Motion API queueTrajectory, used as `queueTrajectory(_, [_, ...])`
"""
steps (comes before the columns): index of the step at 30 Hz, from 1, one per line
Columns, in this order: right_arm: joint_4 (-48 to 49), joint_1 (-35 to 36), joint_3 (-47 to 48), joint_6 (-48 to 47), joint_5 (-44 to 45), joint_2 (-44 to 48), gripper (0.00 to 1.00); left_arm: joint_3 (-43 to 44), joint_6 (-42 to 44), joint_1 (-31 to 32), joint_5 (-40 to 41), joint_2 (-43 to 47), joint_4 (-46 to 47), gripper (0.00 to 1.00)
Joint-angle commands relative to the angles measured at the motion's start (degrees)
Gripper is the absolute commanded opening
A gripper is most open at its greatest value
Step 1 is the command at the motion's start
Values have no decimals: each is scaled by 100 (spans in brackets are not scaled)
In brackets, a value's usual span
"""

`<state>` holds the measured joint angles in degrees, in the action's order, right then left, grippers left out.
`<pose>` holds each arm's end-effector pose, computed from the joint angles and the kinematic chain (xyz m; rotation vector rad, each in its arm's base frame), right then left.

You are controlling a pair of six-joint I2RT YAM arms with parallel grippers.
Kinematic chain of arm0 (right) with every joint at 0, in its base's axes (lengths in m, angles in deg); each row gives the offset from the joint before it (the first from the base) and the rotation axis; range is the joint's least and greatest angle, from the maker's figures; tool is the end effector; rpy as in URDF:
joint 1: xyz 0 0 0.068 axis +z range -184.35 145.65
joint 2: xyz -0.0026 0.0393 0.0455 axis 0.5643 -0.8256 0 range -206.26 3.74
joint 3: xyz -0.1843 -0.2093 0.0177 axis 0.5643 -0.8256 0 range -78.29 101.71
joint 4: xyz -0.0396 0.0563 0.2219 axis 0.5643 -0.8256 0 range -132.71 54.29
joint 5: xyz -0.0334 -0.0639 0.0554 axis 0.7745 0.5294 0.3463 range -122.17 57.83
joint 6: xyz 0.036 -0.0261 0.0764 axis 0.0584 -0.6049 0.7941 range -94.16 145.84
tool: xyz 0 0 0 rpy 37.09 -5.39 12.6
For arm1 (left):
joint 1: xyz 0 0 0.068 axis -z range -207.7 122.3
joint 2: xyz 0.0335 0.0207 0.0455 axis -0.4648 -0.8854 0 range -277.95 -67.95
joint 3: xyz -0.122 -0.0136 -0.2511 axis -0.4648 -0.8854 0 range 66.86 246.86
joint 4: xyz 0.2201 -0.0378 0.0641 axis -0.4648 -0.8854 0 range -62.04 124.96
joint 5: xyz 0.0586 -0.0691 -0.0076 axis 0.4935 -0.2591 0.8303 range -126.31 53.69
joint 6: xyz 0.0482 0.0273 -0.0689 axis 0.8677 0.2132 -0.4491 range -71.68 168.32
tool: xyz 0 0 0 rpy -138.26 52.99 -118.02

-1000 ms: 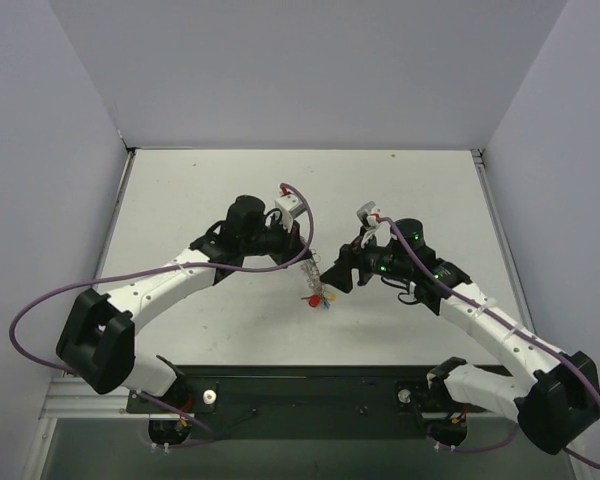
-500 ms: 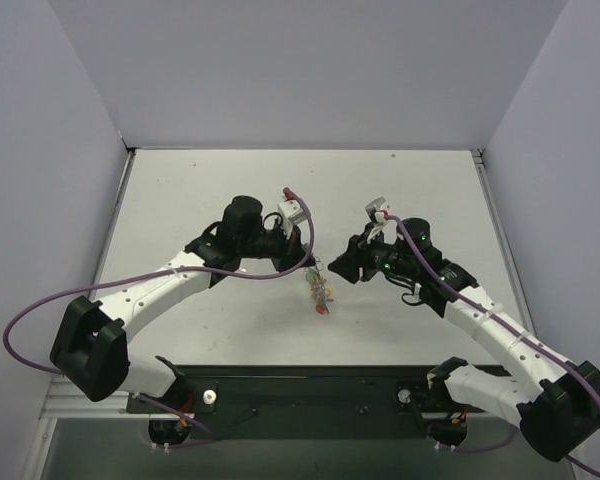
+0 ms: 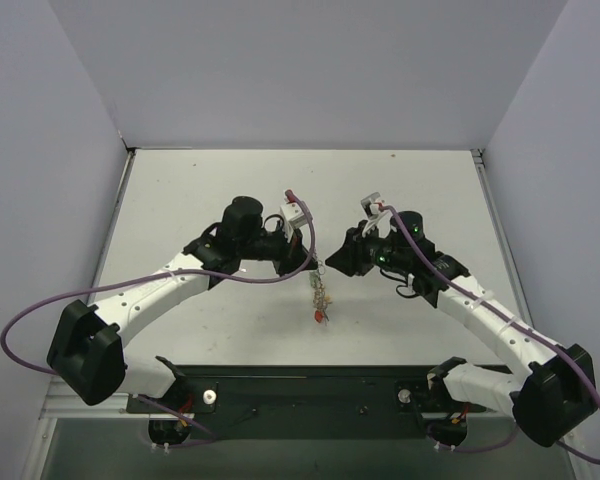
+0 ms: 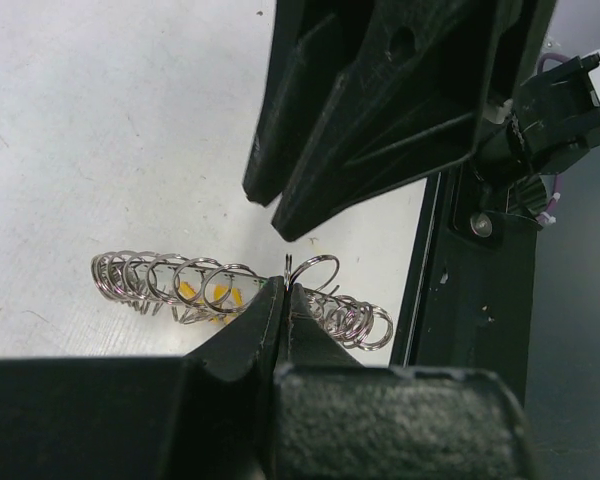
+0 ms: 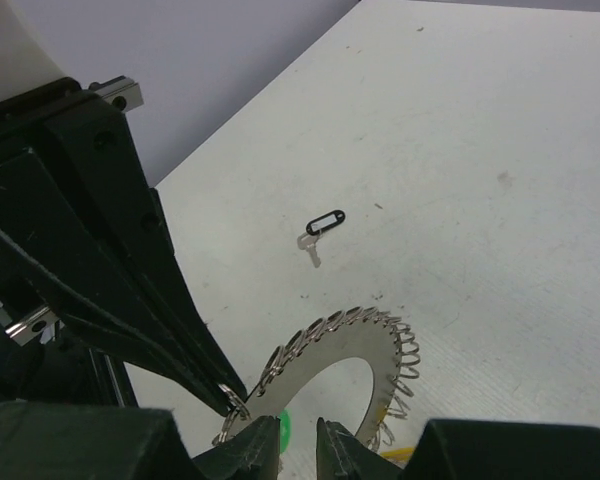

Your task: Put the keys on the keyring

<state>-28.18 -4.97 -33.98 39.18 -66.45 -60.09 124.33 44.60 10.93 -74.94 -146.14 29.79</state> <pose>0.2030 0.1651 0.3129 -0.7021 1.7333 1.0564 0.2096 -0.2302 0.3001 1.0472 1.8263 -1.1372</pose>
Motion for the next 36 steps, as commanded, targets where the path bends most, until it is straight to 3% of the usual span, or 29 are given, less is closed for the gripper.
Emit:
queueTrajectory(1, [92,164,209,-16,-377,20,21,414,30,13,22,68,288,0])
queueTrajectory(12, [-41,611,253,-51,-272,55,12,405,-40,13,180,-56,359,0])
queueTrajectory(22, [-366,1043,367,-271,281,266,10,405,-23,13,313,-100,288,0])
queueTrajectory(26, [-428,1025,288,-376,886,582,10,344,47,13,155,40,323,0])
queueTrajectory(27, [-428,1017,253,-446,1001,765,11,326,82,13,32,58,306,0])
queueTrajectory(32, [-428,789,297,-631,1135,1066,38,256,328,13,-521,208,323,0])
queueTrajectory(36, [-428,516,376,-605,618,987,42,89,522,13,-1144,366,647,0])
